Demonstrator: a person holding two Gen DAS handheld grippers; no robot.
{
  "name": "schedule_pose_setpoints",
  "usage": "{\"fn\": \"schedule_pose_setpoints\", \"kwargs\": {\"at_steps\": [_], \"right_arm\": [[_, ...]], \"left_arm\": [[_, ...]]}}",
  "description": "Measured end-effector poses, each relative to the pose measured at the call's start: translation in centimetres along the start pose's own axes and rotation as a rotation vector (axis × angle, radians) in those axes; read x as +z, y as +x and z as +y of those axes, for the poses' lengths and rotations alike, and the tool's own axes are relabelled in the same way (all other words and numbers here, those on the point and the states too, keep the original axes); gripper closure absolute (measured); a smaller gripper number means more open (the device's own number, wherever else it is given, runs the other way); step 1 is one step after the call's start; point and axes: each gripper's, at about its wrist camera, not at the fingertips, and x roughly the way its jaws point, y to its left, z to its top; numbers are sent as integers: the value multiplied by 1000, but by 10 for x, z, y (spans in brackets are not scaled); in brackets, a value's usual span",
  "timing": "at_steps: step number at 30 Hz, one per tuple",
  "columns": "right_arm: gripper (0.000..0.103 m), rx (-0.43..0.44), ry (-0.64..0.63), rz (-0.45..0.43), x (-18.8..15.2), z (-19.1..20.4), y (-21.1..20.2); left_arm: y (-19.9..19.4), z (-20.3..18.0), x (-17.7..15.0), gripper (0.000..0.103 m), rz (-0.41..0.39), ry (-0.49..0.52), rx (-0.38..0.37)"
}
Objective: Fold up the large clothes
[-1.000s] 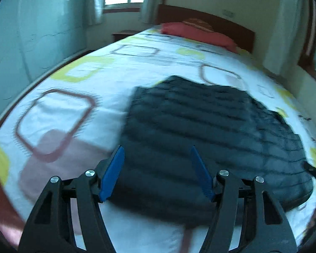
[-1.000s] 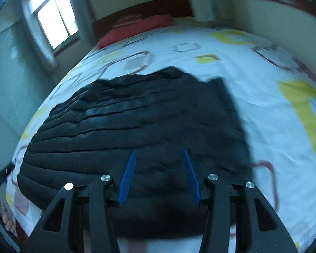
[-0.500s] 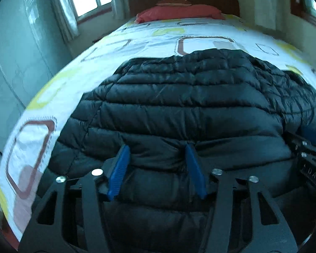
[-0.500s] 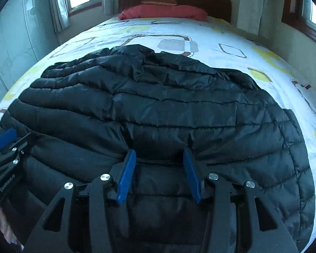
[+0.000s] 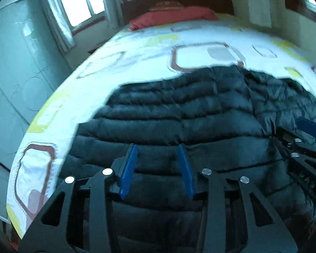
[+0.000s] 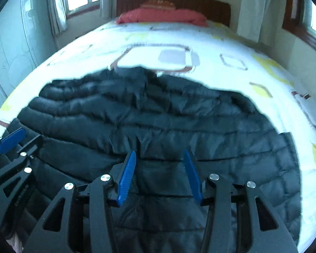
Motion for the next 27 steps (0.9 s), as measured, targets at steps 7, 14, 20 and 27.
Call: {"fn": "schedule_pose_setpoints", "kwargs": {"at_steps": [7, 14, 20, 27], "right_arm": [[55, -39, -74, 40, -15, 23, 16], [54, -49, -90, 50, -34, 28, 17], [54, -71, -93, 4, -42, 29, 20], [54, -81, -96, -13, -49, 34, 17]], "left_arm": [[17, 4, -18, 61, 30, 5, 30], [13, 22, -31, 60, 25, -66, -1], [12, 21, -33, 60, 16, -66, -3], [8, 21, -34, 60, 16, -65, 12]]}}
